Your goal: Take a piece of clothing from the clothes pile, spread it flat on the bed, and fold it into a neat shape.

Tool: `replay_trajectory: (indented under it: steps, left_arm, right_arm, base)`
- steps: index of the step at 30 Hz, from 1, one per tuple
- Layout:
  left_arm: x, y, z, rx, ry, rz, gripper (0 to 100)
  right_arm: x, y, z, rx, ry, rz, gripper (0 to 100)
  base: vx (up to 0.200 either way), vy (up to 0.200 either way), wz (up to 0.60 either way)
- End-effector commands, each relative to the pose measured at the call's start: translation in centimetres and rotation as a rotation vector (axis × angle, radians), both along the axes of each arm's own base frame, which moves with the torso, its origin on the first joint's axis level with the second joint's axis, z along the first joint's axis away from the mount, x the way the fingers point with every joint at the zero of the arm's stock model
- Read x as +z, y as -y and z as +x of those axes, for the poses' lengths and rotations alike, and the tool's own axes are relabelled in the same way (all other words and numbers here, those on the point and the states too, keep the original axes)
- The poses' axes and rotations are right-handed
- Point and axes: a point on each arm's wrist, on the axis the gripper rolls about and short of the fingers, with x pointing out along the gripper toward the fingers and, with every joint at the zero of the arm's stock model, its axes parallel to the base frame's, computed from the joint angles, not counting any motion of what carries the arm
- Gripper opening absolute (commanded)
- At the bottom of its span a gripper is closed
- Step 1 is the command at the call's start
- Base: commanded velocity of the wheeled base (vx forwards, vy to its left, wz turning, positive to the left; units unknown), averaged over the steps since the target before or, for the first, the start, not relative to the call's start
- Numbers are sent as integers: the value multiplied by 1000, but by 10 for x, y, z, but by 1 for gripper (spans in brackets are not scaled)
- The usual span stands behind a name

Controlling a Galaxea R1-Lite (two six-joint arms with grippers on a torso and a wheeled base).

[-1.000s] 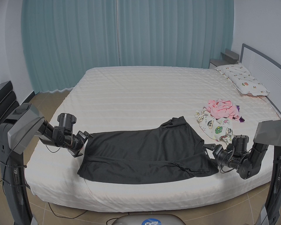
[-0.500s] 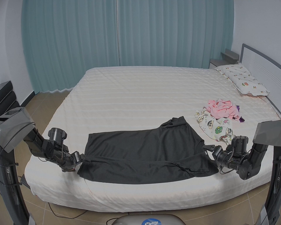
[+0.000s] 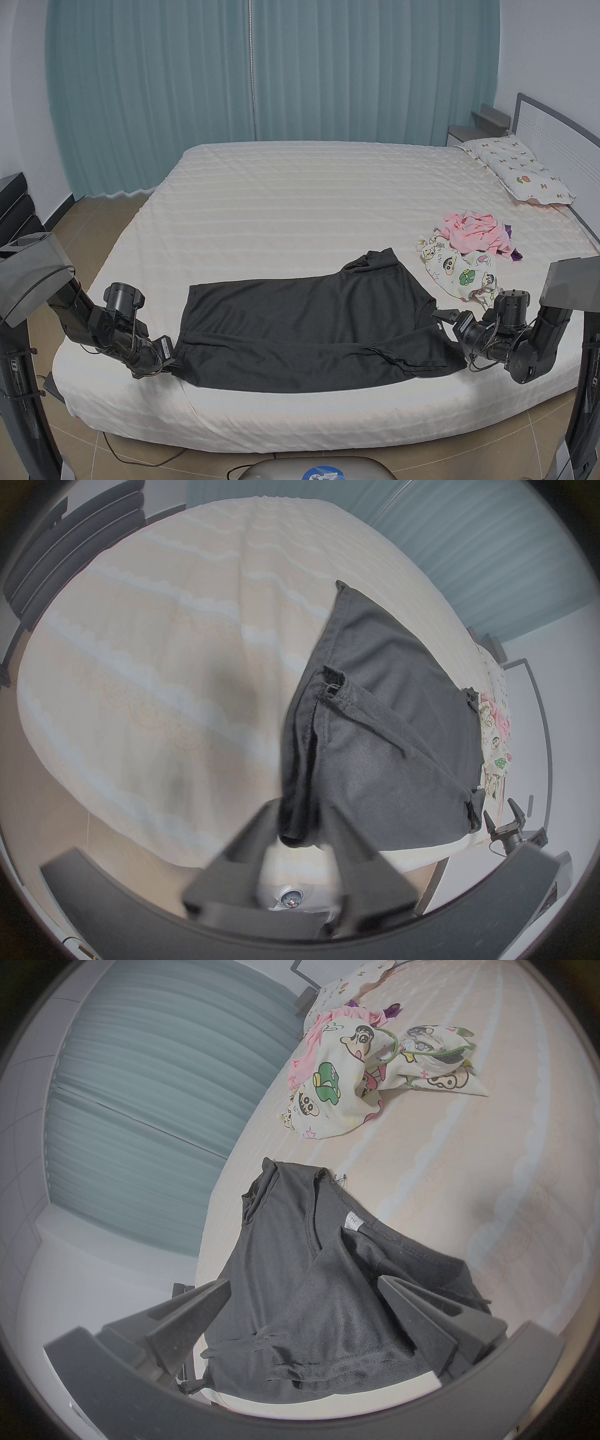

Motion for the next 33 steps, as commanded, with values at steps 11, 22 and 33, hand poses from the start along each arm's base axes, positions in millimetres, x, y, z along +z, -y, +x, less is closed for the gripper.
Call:
replay_trajectory:
  steps: [11,22,33]
  left_arm:
    - [8,-3,-25,-30,-18,27,0]
    - [2,-5,-29,-24,-48,27,0]
    - [5,-8,-26,-3,-33,18,100]
  right_arm:
    - [0,0,-1,2,-1,-3,100]
    - [10,-1,-1,16,16,-25,100]
    - [29,4,6,4,-17,-32,100]
  base:
    - [0,0,0]
    - [0,0,0]
    - [0,0,0]
